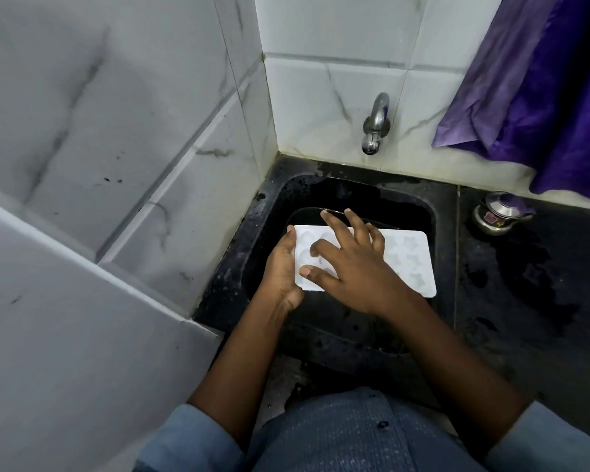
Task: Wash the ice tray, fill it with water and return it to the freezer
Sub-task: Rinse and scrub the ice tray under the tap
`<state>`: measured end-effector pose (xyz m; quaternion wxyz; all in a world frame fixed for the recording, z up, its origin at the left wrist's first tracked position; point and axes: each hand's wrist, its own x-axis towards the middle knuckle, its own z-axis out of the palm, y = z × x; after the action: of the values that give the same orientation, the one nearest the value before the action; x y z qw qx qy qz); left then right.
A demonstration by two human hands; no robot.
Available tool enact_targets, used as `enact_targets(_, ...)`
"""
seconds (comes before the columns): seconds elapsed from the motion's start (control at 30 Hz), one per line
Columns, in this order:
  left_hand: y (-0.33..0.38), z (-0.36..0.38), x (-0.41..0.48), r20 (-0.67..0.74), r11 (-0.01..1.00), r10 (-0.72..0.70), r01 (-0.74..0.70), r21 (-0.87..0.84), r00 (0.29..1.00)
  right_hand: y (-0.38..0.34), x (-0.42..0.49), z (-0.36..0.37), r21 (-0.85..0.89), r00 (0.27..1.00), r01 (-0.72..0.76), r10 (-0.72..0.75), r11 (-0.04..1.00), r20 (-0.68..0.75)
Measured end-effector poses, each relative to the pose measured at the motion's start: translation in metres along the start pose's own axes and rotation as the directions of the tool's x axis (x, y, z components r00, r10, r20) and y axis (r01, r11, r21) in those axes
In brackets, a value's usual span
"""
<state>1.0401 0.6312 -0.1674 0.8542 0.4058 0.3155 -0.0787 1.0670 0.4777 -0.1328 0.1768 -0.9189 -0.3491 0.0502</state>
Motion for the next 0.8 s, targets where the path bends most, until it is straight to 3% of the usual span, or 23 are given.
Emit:
enact_targets(0.43, -0.004, 0.007, -0.008, 0.036, 0.999, -0.008, 0.010, -0.040, 0.999, -0.017, -0.006, -0.004, -0.018, 0.993, -0.021, 0.023, 1.000, 0.119)
enact_targets(0.8, -0.005, 0.002, -0.003, 0.025, 0.998, -0.001, 0.002, -0.055, 1.000, -0.022, -0.005, -0.003, -0.038, 0.993, -0.018, 0.022, 0.999, 0.119)
